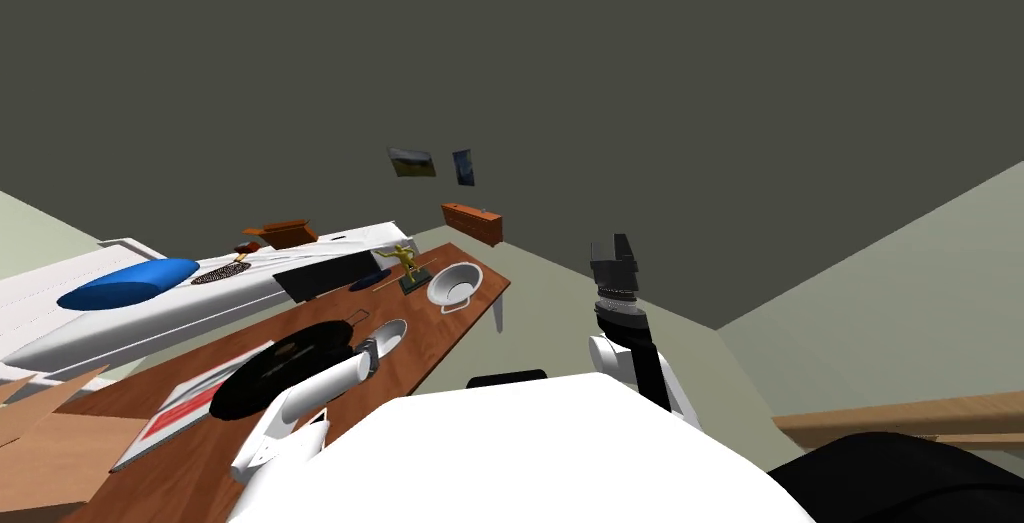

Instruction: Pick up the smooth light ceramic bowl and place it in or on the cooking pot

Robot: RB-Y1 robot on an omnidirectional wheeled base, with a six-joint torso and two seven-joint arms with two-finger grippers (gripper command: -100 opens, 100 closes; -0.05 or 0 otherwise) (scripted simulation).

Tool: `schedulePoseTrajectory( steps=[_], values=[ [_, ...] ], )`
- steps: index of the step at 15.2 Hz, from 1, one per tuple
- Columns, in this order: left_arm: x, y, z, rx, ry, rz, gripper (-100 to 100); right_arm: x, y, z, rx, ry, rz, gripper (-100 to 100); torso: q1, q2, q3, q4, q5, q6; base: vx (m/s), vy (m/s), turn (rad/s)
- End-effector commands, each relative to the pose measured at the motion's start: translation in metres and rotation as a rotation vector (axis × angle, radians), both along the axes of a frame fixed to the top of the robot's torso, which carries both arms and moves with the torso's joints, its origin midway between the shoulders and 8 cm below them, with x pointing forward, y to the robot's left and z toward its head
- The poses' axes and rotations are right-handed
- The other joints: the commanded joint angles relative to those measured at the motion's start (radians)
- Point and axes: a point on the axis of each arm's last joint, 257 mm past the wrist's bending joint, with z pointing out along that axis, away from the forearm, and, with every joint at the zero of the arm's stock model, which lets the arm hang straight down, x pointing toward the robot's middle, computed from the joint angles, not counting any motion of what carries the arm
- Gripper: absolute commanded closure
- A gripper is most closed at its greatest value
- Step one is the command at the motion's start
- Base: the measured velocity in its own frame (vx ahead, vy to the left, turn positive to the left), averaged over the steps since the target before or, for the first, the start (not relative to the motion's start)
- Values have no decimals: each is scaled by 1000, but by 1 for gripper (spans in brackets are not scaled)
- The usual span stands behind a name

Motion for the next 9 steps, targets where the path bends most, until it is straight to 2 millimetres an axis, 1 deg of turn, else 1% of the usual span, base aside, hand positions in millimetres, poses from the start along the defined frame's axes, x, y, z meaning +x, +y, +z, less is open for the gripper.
schedulePoseTrajectory(
  steps=[1,3,5,6,7,9],
  values=[
    [-10,-2,-9,-31,34,21,-100,0,0,0,0,0,0,0,0,0,0,0,0,0,1,6,-136],
    [-20,-5,-20,-67,71,44,-100,0,0,0,0,0,0,0,0,0,0,0,0,0,1,9,-170],
    [-28,-8,-28,-91,95,58,-100,0,0,0,0,0,0,0,0,0,0,0,0,0,2,11,-165],
    [-24,-7,-22,-74,78,49,-100,0,0,0,0,0,0,0,0,0,0,0,0,0,1,8,-51],
    [-24,-9,-31,-78,83,47,-100,0,0,0,0,0,0,0,0,0,0,0,0,0,14,20,28],
    [-24,-11,-37,-78,83,45,-100,0,0,0,0,0,0,0,1,-2,-1,0,0,0,36,34,30]
  ],
)
